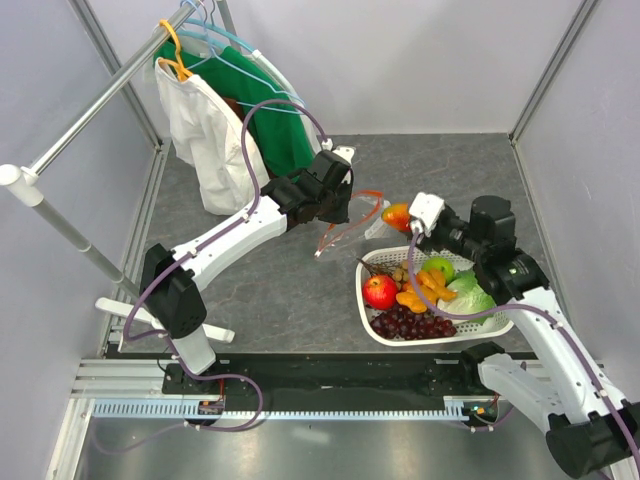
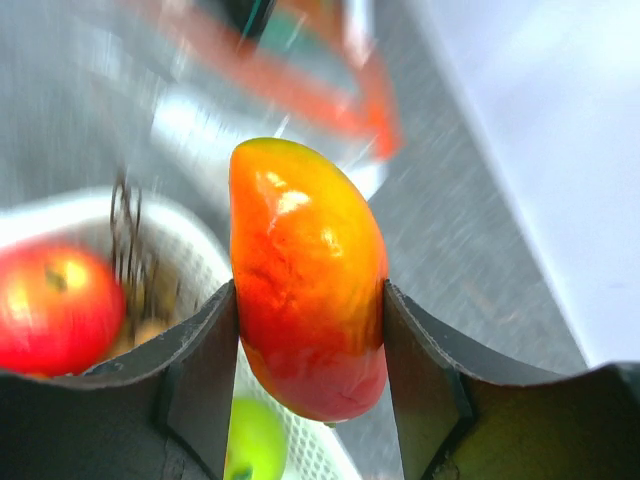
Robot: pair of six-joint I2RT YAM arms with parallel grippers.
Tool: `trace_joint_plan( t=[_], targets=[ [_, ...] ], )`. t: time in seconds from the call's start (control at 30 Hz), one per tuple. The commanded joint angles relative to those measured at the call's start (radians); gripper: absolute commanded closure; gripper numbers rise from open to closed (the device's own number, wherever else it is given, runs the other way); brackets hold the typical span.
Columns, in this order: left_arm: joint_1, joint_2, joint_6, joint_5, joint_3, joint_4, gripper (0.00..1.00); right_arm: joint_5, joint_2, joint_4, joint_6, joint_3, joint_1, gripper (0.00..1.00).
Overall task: Place the food in the zip-top bag and seal the zipper
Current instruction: Pick up the fake fruit from the bin, then place the fake fruit in the zipper food storage bag.
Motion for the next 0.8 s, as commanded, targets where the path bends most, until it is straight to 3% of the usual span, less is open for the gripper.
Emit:
trace_joint_plan(
  t=[0.0,0.23,0.43,0.57,0.77],
  targets=[
    [-0.002,-0.026,-0.049,0.06,0.005,0.035,0.98,-0.015,-0.019,0.247,0.434,0.078,0.002,1.0],
    [-0.004,-0.077,-0.079,0.098,-0.076,0.132,0.98,0.202,0.075,0.393,1.15,0.193,0.002,1.0],
    [-0.005,-0.095,-0.107,0.146,-0.104,0.182,0.98,0.371,0.092,0.453,1.562,0.127,0.002,1.0],
    [-0.008,-0.095,-0.119,0.16,-0.109,0.195,0.98,0.405,0.15,0.447,1.736,0.115,0.004,1.0],
    [-0.016,-0.092,-0.126,0.144,-0.102,0.202,0.98,0.387,0.231,0.439,1.764,0.119,0.04,1.0]
  ],
)
